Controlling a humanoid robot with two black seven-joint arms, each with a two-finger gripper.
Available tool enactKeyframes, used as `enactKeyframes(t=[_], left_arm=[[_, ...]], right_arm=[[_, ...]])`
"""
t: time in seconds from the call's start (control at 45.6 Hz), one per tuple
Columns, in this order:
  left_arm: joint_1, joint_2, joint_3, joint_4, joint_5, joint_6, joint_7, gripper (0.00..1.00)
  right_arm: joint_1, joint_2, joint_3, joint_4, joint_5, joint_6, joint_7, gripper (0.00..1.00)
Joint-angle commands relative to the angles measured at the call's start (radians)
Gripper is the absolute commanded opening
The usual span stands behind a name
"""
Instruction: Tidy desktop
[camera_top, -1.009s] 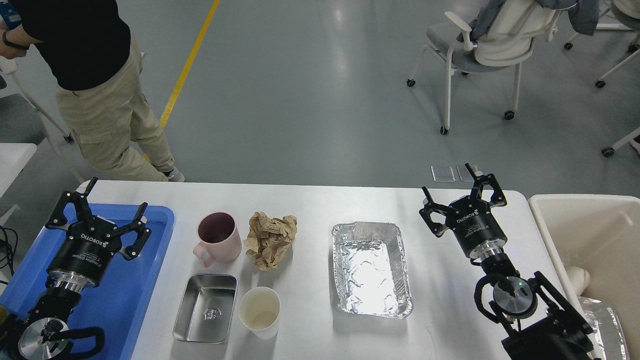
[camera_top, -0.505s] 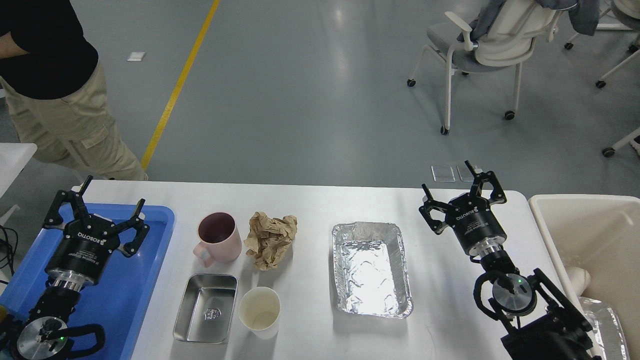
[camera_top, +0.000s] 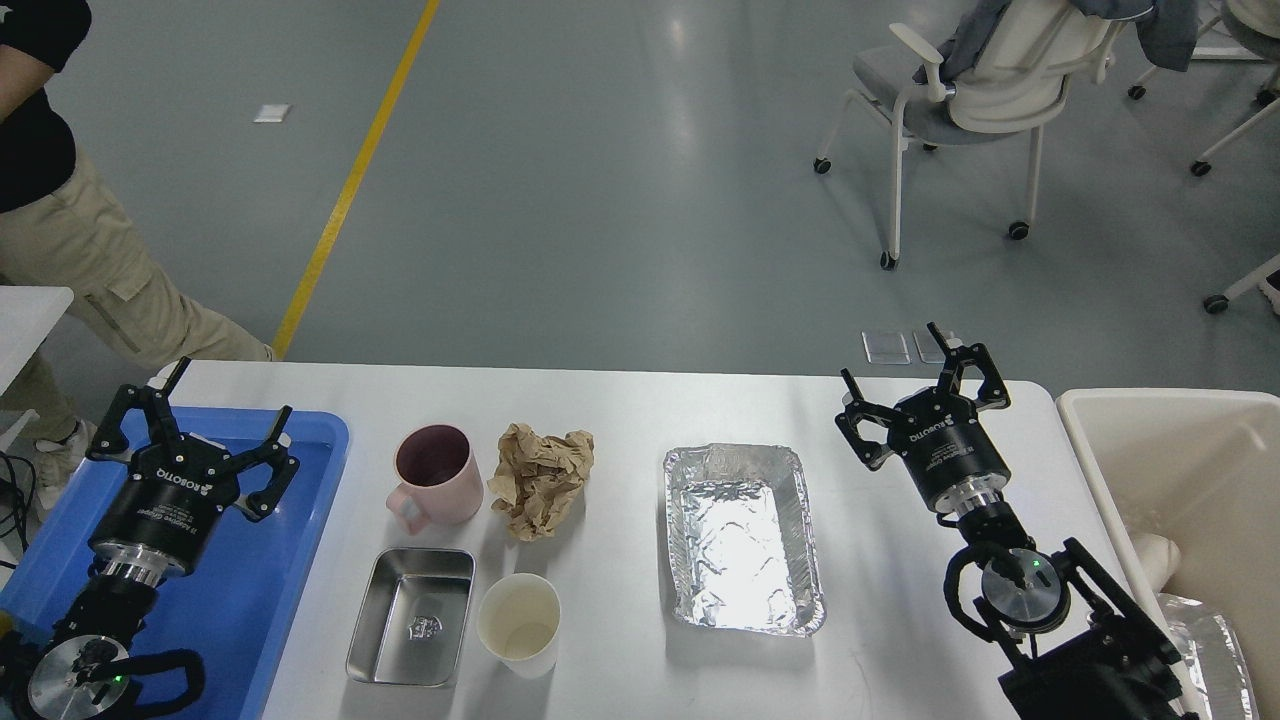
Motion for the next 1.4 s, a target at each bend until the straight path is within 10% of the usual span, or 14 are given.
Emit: enactKeyframes(t=[0.0,1.383], left_arm=[[0.000,0.000,-0.004,0.000,0.000,0.000,0.000,0.97],[0.086,0.103,0.019,-0.127,0.014,0.018,0.034,0.97]], right_arm=[[0.003,0.002,0.000,0.000,-0.001,0.000,0.000,1.00],[0.014,-0.036,-0.018,0.003,-0.004,0.000,-0.003,1.00]])
